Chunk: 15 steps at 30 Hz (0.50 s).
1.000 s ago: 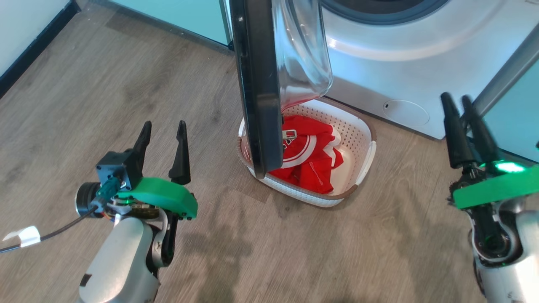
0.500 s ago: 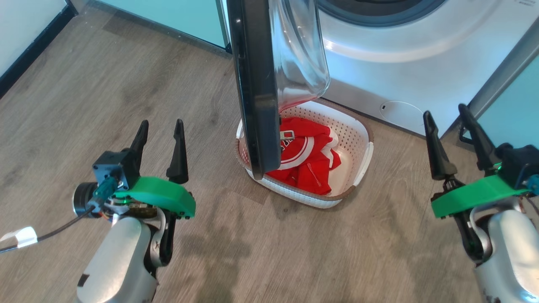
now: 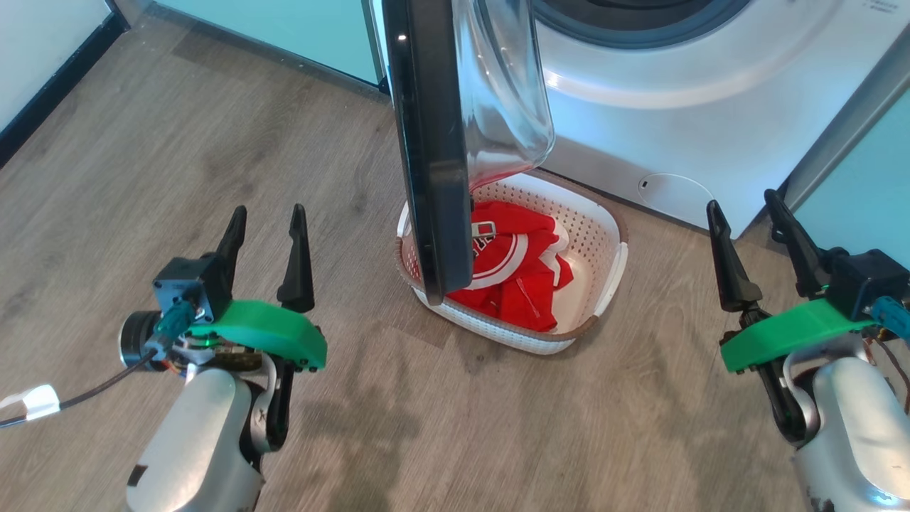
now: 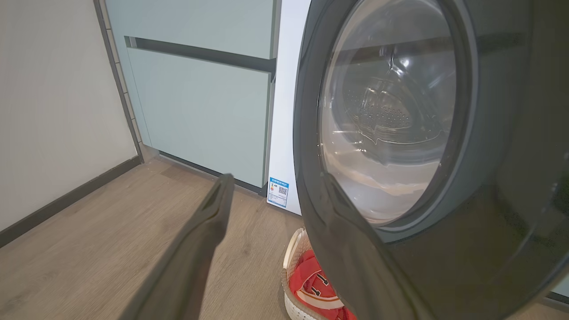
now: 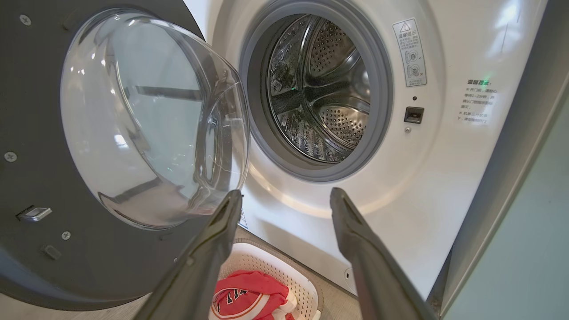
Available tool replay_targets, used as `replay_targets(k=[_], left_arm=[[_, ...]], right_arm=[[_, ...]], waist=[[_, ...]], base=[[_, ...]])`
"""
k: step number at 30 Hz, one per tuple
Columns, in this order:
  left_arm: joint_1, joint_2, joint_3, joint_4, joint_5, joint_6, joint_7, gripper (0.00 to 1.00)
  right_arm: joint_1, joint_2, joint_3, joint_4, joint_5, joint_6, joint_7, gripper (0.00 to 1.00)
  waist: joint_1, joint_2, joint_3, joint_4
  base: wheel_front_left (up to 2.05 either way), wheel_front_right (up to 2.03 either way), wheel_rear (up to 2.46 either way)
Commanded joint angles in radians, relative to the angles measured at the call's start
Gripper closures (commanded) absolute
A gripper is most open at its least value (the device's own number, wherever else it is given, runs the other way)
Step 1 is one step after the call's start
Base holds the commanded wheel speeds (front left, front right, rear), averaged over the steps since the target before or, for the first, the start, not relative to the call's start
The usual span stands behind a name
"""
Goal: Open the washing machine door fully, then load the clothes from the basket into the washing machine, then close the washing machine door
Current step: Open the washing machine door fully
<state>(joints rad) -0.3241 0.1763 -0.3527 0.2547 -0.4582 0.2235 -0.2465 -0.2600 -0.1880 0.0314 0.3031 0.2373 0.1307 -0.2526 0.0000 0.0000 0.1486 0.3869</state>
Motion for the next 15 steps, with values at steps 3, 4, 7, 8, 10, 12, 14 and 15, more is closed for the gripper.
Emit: replay_targets(k=[3, 4, 7, 8, 10, 12, 14, 15], left_arm=[[-0.022, 0.033, 0.035, -0.033, -0.005, 0.007, 0.001, 0.00], [-0.022, 0.033, 0.034, -0.034, -0.006, 0.007, 0.001, 0.00], [-0.023, 0.035, 0.034, -0.035, -0.007, 0.009, 0.001, 0.00], [-0.024, 0.035, 0.034, -0.035, -0.008, 0.009, 0.001, 0.00], [-0.024, 0.035, 0.035, -0.035, -0.009, 0.013, 0.001, 0.00], [-0.024, 0.033, 0.041, -0.037, -0.010, 0.020, -0.001, 0.59], [-0.024, 0.033, 0.039, -0.037, -0.011, 0.018, -0.002, 1.00], [-0.024, 0.033, 0.037, -0.036, -0.011, 0.017, -0.002, 1.00]], right_arm=[[-0.037, 0.005, 0.013, -0.026, -0.006, 0.000, -0.009, 0.00], [-0.038, 0.006, 0.012, -0.026, -0.005, 0.000, -0.009, 0.00], [-0.039, 0.005, 0.013, -0.024, -0.005, 0.000, -0.009, 0.00], [-0.040, 0.005, 0.013, -0.023, -0.004, 0.000, -0.009, 0.00], [-0.042, 0.005, 0.013, -0.022, -0.004, 0.000, -0.009, 0.00], [-0.043, 0.005, 0.013, -0.023, -0.004, 0.000, -0.009, 0.00], [-0.044, 0.007, 0.014, -0.024, -0.005, 0.000, -0.009, 0.00], [-0.044, 0.007, 0.015, -0.024, -0.005, 0.000, -0.009, 0.00]], waist=[[0.0000, 0.0000, 0.000, -0.002], [0.0000, 0.0000, 0.001, -0.003], [0.0000, 0.0000, 0.001, -0.005], [0.0000, 0.0000, 0.002, -0.006], [0.0000, 0.0000, 0.002, -0.006], [0.0000, 0.0000, 0.002, -0.007], [0.0000, 0.0000, 0.002, -0.007], [0.0000, 0.0000, 0.002, -0.007]], base=[[0.00, 0.00, 0.00], [0.00, 0.00, 0.00], [0.00, 0.00, 0.00], [0.00, 0.00, 0.00], [0.00, 0.00, 0.00], [0.00, 0.00, 0.00], [0.00, 0.00, 0.00], [0.00, 0.00, 0.00]])
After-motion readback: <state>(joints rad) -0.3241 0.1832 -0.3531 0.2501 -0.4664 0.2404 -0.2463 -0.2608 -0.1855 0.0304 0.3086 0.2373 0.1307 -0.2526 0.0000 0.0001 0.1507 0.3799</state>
